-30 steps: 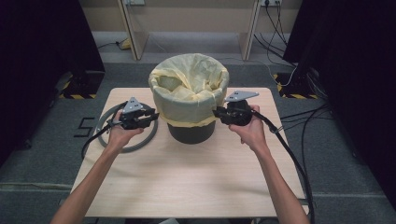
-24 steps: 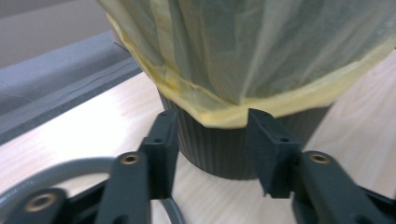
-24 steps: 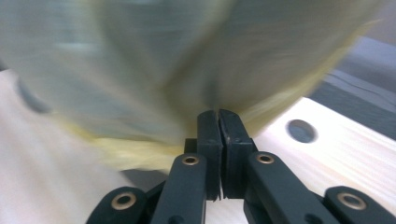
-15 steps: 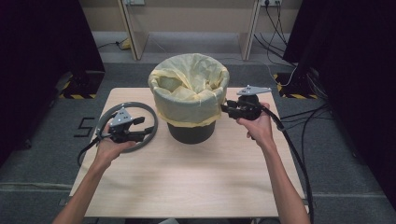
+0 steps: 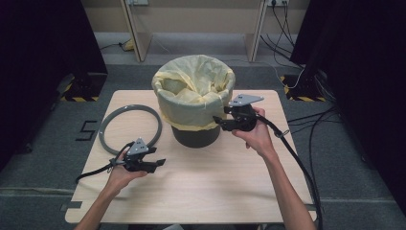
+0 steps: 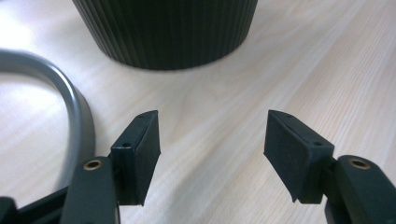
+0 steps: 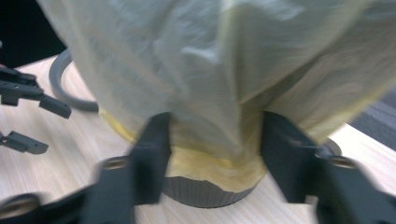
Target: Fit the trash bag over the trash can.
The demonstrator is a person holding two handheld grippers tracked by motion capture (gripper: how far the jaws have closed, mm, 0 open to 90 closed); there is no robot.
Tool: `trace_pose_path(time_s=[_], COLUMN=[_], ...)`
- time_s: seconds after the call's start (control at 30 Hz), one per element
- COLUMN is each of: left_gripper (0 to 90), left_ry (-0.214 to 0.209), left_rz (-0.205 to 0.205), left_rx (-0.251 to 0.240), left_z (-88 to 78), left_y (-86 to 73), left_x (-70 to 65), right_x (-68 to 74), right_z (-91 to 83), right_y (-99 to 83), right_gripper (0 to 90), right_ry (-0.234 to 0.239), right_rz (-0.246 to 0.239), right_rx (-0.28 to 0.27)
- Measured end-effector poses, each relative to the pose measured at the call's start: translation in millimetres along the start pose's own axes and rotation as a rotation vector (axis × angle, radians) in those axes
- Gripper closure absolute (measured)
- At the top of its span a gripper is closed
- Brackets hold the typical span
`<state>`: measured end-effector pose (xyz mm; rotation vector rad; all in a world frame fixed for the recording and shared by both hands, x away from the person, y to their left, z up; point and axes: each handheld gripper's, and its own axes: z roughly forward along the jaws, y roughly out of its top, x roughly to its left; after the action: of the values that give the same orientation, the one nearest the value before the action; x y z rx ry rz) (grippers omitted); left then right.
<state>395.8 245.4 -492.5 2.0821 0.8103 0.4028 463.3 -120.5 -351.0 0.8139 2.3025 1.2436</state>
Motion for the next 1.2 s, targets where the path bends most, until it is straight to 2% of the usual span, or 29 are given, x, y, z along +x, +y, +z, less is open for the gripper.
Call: trace_pose_path(time_s=[0.13,0.23,0.4,0.47,0.6,0.67,0.73,0.8,0.93,0.97,1.07,1.2], left_gripper=[35.8,35.8,35.5,34.6,32.4,30.9,28.9,28.0,24.8,23.9,18.1,13.6], left_ry=[0.015,0.012,0.015,0.018,0.019,0.012,0.007,-0.008,-0.013,-0.018,-0.034,-0.050], left_rz=[0.002,0.011,0.023,0.031,0.033,0.030,0.016,-0.010,0.000,0.003,0.014,0.024], left_rx=[0.007,0.011,0.032,0.054,0.055,0.063,0.069,0.074,0.077,0.079,0.088,0.098], left_z=[4.7,8.4,14.6,15.9,15.4,15.1,15.0,14.8,15.3,15.5,16.6,17.2], left_y=[-9.3,-15.0,-23.9,-25.0,-25.7,-25.9,-26.1,-26.6,-26.6,-26.5,-26.1,-25.8], left_x=[-2.3,-6.2,-10.2,-10.8,-11.1,-10.1,-9.2,-8.4,-9.1,-9.3,-10.0,-10.5], right_x=[-2.6,-3.1,0.1,1.8,2.6,2.2,1.0,1.0,1.0,0.1,-3.8,-8.3], right_z=[5.2,7.8,16.1,18.1,27.0,31.8,29.6,22.5,-4.6,-10.9,-37.5,-55.9], right_y=[-4.2,-6.3,-14.1,-17.1,-25.5,-30.4,-30.5,-27.7,-19.1,-17.1,-4.0,22.6], right_gripper=[82.2,88.8,90.0,90.0,90.0,90.0,83.5,71.5,50.3,47.2,39.7,35.0], right_ry=[-0.022,-0.016,-0.011,-0.005,-0.010,0.005,0.011,0.002,-0.032,-0.042,-0.085,-0.110], right_rz=[-0.016,-0.008,-0.016,-0.018,-0.034,-0.004,0.029,0.036,0.077,0.079,0.101,0.109], right_rx=[0.033,0.037,0.067,0.070,0.117,0.113,0.097,0.093,0.103,0.097,0.030,-0.033])
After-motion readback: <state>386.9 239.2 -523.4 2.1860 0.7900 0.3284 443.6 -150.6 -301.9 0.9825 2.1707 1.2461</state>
